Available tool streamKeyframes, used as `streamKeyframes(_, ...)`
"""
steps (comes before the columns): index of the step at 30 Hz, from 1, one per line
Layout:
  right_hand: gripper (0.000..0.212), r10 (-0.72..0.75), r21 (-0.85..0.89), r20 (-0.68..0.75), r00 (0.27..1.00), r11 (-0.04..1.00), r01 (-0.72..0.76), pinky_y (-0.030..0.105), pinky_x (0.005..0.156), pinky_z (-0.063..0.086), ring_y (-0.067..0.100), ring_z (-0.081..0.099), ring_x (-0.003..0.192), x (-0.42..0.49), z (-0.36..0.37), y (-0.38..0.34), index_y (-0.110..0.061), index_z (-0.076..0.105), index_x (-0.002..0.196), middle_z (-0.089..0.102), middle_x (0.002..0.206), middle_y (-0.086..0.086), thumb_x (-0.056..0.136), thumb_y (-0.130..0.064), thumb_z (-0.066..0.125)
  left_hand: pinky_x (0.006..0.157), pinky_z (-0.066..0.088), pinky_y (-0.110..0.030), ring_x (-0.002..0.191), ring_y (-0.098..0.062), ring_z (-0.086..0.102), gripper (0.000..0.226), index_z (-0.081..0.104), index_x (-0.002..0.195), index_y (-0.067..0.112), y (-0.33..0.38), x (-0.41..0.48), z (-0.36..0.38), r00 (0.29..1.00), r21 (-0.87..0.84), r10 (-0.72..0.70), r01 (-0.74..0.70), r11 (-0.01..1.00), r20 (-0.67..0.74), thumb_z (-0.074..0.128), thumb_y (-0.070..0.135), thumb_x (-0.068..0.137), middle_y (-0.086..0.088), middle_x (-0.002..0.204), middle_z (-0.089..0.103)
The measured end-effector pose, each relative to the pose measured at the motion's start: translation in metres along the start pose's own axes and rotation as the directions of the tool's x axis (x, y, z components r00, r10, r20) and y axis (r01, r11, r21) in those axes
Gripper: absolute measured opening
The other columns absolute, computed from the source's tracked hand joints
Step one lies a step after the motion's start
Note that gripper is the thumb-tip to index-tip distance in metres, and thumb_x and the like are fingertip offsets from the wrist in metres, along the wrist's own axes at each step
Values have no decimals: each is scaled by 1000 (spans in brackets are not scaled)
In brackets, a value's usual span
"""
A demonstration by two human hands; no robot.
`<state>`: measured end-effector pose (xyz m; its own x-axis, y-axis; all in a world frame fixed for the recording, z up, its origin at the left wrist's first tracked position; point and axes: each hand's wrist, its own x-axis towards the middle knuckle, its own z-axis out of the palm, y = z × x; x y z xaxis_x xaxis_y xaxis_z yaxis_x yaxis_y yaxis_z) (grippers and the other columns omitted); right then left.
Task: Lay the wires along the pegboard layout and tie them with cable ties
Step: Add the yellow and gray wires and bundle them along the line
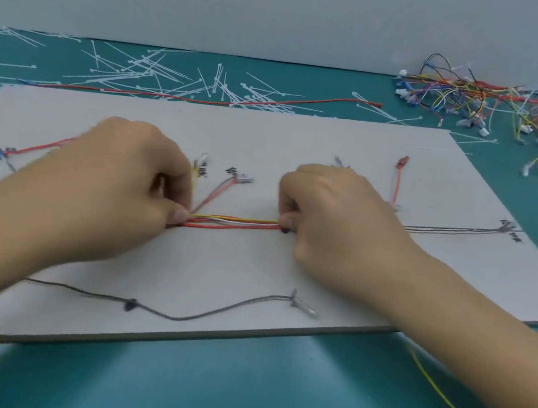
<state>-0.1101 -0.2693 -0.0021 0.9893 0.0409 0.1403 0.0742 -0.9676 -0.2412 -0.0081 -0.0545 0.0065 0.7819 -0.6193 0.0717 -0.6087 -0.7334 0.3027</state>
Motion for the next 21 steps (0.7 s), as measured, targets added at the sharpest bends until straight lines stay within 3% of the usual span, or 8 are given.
streamKeyframes(3, 8, -59, 55, -1, 998, 997, 59, 44, 74, 52, 33, 59, 88, 16, 13, -24, -17, 57, 85, 56, 90, 2, 84, -11, 63, 55, 53, -36, 49, -10, 57, 19, 70, 74, 51, -36, -8, -13, 999, 24, -28, 27, 999, 41, 82, 48, 60, 21, 65, 64)
streamKeyframes(6, 8, -55, 116, -13, 998, 992, 56, 41, 76, 52, 27, 57, 87, 25, 21, -34, -19, 62, 86, 55, 88, -2, 85, -13, 67, 57, 57, -47, 49, -17, 61, 24, 71, 76, 52, -77, -10, -15, 997, 23, -20, 18, 1000, 76, 69, 62, 54, 15, 58, 63)
streamKeyframes(9, 4, -57, 154, -36, 998, 986, 62, 37, 80, 49, 19, 55, 83, 25, 18, -25, -20, 69, 85, 60, 81, -7, 88, -22, 70, 60, 56, -43, 58, -5, 59, 29, 67, 81, 58, -70, -12, -16, 999, 30, 3, -5, 1000, 38, 64, 63, 53, 18, 67, 62)
streamKeyframes(12, 6, -27, 231, -20, 999, 972, 30, 24, 69, 48, 9, 57, 73, 25, 12, -17, -20, 72, 81, 65, 73, -9, 86, -21, 73, 60, 52, -36, 76, 1, 59, 24, 63, 85, 57, -37, -9, -17, 997, -4, 63, -63, 998, 33, 61, 64, 63, 27, 90, 63)
streamKeyframes(14, 7, -3, 291, 13, 1000, 957, -1, 13, 56, 42, 3, 57, 63, 26, 6, -14, -21, 74, 78, 66, 67, -9, 84, -19, 76, 57, 48, -29, 76, -1, 62, 22, 65, 82, 50, -15, -6, -14, 993, -76, 111, -109, 991, 31, 59, 67, 69, 29, 86, 65)
streamKeyframes(18, 11, 10, 368, 55, 998, 929, -30, 10, 49, 39, 0, 57, 57, 26, 0, -6, -23, 75, 74, 64, 58, -10, 82, -16, 77, 56, 46, -29, 68, -10, 62, 29, 73, 75, 35, 10, 3, 4, 974, -204, 225, -212, 956, 39, 61, 61, 80, 17, 69, 67)
streamKeyframes(21, 13, 26, 370, 90, 996, 927, -58, 9, 46, 37, -1, 57, 53, 23, -1, -2, -22, 74, 72, 60, 53, -12, 82, -14, 77, 56, 42, -26, 72, -10, 61, 23, 78, 72, 31, 13, 10, 9, 971, -214, 240, -229, 950, 24, 69, 49, 82, 17, 66, 66)
